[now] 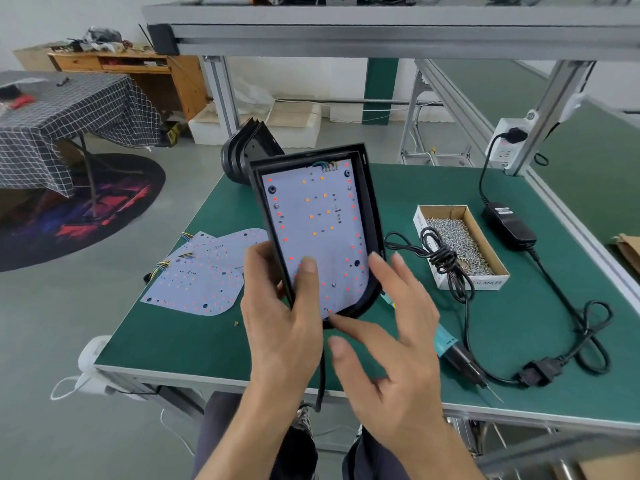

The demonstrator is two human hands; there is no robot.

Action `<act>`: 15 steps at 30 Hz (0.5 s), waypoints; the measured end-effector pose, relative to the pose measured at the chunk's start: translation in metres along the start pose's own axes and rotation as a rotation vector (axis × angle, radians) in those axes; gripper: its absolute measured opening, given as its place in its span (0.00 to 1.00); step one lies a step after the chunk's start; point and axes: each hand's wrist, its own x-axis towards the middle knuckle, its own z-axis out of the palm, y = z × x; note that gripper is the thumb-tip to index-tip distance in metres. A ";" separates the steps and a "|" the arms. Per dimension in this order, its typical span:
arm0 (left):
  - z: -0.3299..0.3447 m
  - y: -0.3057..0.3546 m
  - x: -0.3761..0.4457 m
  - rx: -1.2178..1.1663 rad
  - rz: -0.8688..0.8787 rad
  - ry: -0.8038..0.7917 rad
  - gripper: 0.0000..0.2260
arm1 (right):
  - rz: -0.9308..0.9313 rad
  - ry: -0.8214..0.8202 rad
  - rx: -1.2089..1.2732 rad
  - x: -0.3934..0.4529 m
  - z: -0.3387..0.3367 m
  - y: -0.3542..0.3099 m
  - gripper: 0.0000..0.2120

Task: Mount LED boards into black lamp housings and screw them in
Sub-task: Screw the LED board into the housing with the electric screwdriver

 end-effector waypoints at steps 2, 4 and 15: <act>0.000 0.000 -0.001 0.007 0.034 -0.012 0.06 | 0.019 0.077 0.107 -0.001 -0.001 0.002 0.10; 0.000 0.000 -0.003 -0.007 0.068 -0.037 0.06 | 0.116 0.108 0.149 -0.002 0.000 0.002 0.11; -0.015 -0.028 -0.003 0.297 0.910 -0.170 0.29 | 0.768 -0.034 0.948 0.039 -0.028 0.042 0.17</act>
